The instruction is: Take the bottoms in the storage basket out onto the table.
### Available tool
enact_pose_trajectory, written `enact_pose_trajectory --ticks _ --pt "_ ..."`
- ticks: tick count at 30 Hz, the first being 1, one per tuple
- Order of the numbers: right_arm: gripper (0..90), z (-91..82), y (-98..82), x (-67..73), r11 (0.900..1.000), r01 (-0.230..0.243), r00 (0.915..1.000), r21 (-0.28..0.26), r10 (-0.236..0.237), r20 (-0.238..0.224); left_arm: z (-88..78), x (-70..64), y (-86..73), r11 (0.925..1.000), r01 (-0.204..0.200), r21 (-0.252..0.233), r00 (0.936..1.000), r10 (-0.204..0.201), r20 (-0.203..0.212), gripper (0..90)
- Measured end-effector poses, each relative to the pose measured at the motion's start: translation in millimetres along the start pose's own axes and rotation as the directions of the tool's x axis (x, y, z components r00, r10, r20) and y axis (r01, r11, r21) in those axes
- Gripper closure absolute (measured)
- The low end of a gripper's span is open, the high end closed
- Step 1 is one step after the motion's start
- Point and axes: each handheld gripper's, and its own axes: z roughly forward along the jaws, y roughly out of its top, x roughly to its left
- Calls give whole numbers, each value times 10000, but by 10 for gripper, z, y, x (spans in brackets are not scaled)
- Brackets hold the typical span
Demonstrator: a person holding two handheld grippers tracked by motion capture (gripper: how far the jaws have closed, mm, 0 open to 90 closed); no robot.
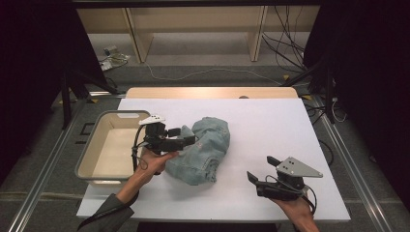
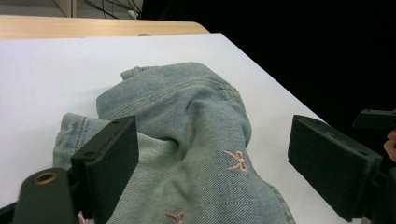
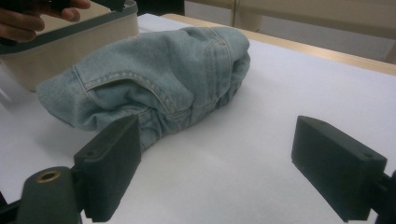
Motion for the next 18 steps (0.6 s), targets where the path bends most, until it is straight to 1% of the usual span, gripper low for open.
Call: enact_pose_trajectory --ticks 4,7,9,12,18 --pt "170 -4 1 1 10000 -14 10000 -8 14 16 -24 -31 -10 9996 -204 -218 9998 205 60 159" --pt "170 -4 1 2 10000 -12 10000 -21 12 2 -35 -50 -19 9990 -370 -240 9990 376 226 159" --pt "170 -4 1 3 10000 -1 10000 -14 1 9 -47 -63 -28 9982 -534 -278 9983 541 231 158" --pt "170 -5 1 4 10000 -2 10000 -24 2 -7 -63 -78 -33 9978 -562 -361 9980 572 268 158" --pt "170 -6 2 5 10000 10 10000 -20 -10 1 -84 -90 -51 9966 -688 -445 9973 697 208 158"
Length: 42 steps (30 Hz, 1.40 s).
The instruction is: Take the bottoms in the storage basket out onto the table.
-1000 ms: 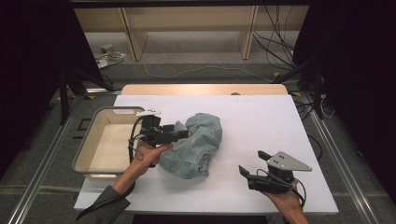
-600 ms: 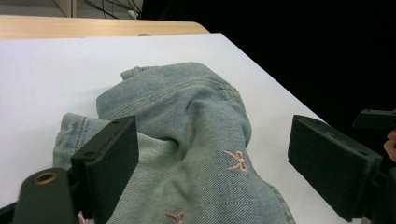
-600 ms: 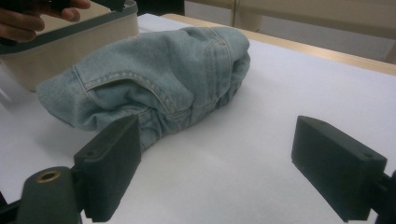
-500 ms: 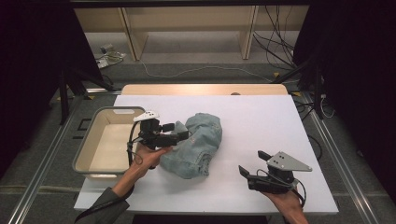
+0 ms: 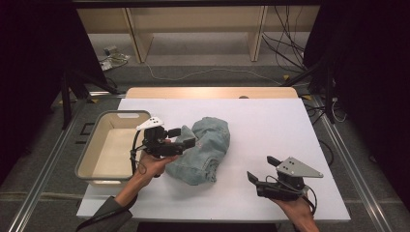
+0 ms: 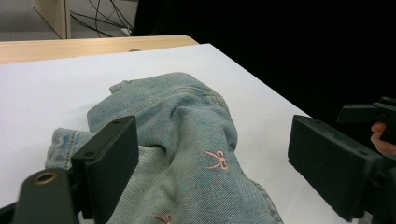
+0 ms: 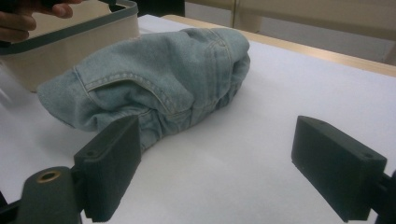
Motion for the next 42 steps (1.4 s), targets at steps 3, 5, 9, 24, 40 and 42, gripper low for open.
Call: enact_pose_trajectory --ticks 3,5,9,24,40,42 --pt "170 0 0 -1 10000 14 10000 -17 -14 -1 -14 -7 -19 9998 -102 -175 9999 102 31 158" --pt "170 -1 0 0 10000 22 10000 -13 -22 5 -28 -30 -34 9988 -322 -380 9994 327 149 155" --pt "170 1 0 4 10000 35 10000 -8 -35 5 -44 -60 -45 9974 -541 -480 9982 553 240 153" --pt "169 -3 0 8 10000 16 10000 -20 -16 6 -77 -147 -123 9931 -1048 -526 9941 1060 219 153" --pt "169 -4 0 11 10000 17 10000 -52 -17 4 -132 -197 -214 9917 -1223 -400 9919 1235 287 153" --pt "169 0 -1 13 10000 12 10000 -78 -12 -1 -141 -201 -219 9912 -1267 -385 9914 1278 266 153"
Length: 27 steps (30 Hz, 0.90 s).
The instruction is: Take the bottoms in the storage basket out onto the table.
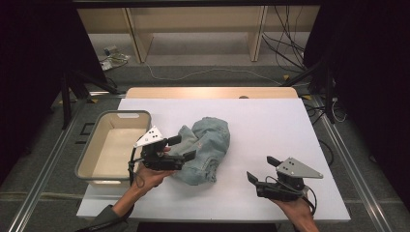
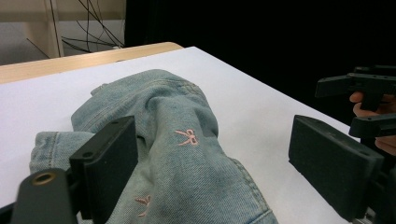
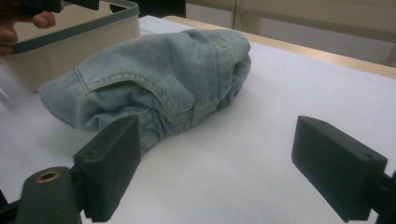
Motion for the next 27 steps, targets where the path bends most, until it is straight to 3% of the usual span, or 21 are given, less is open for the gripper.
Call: enact_pose_trajectory --ticks 27 --pt "168 -11 1 3 10000 66 10000 -44 -66 -13 -156 -36 -73 9997 -249 59 9996 249 -125 144"
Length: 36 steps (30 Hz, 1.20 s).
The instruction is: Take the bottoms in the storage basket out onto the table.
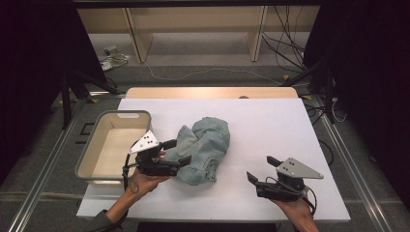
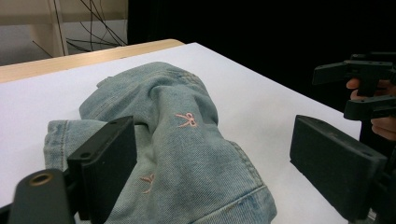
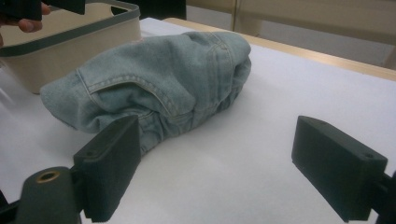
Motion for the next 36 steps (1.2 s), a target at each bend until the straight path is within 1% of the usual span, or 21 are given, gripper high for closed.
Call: enact_pose_trajectory --ticks 9,18,20,29,31,33,36 --pt "167 -2 1 3 10000 -26 10000 -36 26 -14 -74 -3 -35 9998 -179 127 9998 180 -105 144" --pt "166 -7 2 4 9999 -76 10000 -110 76 -1 -137 9 -82 9997 -147 177 9998 150 -131 146" --pt "166 -8 1 3 9999 -68 10000 -148 69 22 -152 5 -95 9995 -224 223 9997 227 -132 146" --pt "161 -12 2 0 9997 -52 9999 -221 54 102 -269 12 -141 9998 -158 98 9998 159 -116 146" --pt "160 -14 2 -1 9997 -61 9999 -225 63 119 -302 25 -148 10000 -42 50 9999 43 -106 146" --pt "159 -15 2 0 9997 -68 9999 -237 71 122 -326 37 -159 10000 26 58 9999 -25 -106 146" --pt "159 -15 3 1 9997 -69 9999 -251 72 128 -345 47 -176 9999 5 121 9999 -3 -159 146"
